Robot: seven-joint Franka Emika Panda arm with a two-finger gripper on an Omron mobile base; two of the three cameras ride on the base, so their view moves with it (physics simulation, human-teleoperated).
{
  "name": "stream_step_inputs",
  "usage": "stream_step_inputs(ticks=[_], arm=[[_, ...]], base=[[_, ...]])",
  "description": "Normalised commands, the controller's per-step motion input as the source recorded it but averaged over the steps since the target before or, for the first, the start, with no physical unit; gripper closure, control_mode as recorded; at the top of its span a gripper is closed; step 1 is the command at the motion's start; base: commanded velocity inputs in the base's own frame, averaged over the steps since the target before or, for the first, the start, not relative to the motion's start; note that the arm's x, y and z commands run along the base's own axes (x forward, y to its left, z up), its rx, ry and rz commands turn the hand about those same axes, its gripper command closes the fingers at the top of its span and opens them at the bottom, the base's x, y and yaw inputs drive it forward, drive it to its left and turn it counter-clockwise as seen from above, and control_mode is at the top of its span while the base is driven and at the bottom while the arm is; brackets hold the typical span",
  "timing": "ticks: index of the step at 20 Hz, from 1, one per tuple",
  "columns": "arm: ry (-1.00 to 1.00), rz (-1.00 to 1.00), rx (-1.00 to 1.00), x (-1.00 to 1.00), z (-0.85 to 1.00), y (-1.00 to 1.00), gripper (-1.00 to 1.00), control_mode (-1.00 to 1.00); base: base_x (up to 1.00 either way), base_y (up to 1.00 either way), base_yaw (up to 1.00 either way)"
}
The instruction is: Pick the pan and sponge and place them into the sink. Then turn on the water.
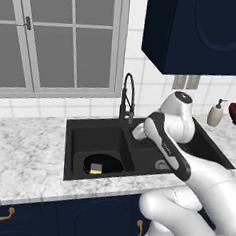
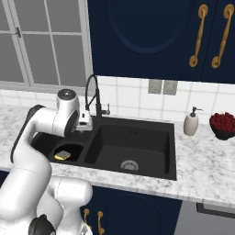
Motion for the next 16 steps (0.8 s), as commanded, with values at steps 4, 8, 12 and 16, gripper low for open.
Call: stream_step_inputs(ticks=[4,8,12,16], arm=[[-0.27,0.11,0.04,0.13,0.03,-0.85,-1.0,-1.0],[-0.31,0.1,0.02,0.16,0.02,-0.68,-1.0,-1.0],[-0.3,0.09,0.0,0.26,0.0,-0.55,-1.0,-1.0],[-0.31,0.08,0.01,0.33,0.01,-0.58,-1.0,-1.0]], base=[[0.0,0.0,0.0],[0.0,0.0,0.0],[0.0,0.0,0.0],[0.0,0.0,0.0]])
